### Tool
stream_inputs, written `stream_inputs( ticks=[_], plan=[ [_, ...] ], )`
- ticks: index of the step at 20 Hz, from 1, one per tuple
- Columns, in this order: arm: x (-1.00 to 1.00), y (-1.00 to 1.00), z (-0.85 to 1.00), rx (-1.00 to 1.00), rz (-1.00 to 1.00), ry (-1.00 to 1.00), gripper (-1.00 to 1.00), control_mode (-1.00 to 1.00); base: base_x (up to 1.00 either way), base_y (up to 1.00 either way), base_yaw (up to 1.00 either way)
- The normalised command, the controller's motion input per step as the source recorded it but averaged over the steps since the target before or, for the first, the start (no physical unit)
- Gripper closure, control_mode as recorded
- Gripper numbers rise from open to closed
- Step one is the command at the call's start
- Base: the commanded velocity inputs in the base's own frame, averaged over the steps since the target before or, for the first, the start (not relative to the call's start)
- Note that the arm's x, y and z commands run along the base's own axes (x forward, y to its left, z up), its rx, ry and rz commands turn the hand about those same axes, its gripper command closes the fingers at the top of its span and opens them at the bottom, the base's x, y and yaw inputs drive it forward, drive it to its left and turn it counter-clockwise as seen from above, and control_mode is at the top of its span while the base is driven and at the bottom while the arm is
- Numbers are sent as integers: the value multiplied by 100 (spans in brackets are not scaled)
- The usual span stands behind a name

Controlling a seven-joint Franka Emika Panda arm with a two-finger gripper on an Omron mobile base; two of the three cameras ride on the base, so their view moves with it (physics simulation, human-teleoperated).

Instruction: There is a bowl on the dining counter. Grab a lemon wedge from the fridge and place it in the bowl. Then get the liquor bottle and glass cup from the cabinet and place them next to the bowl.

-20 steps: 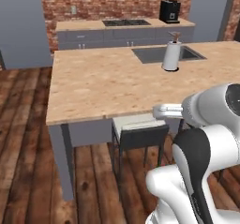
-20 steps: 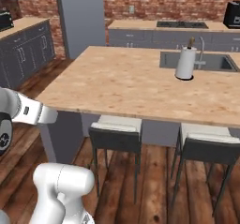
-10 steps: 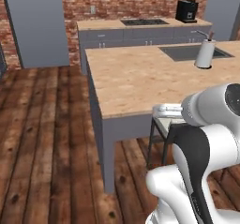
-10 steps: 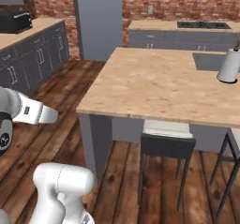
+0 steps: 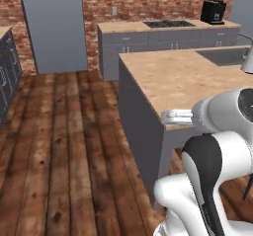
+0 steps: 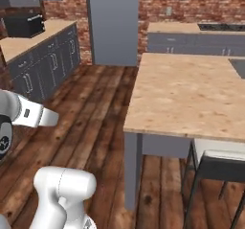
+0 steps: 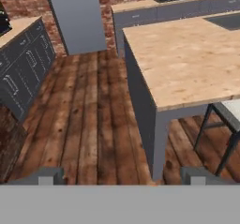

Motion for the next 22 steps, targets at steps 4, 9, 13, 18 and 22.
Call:
stream_inputs(
  ticks=[4,9,13,18,22],
  plan=[
    [0,0,0,0,0,0,-100,100,93,100,-13],
    [0,0,0,0,0,0,-100,100,100,100,-15],
    [0,0,0,0,0,0,-100,100,100,100,-17],
    [0,0,0,0,0,0,-100,100,100,100,-19],
    [0,0,0,0,0,0,-100,100,100,87,-19]
  ],
)
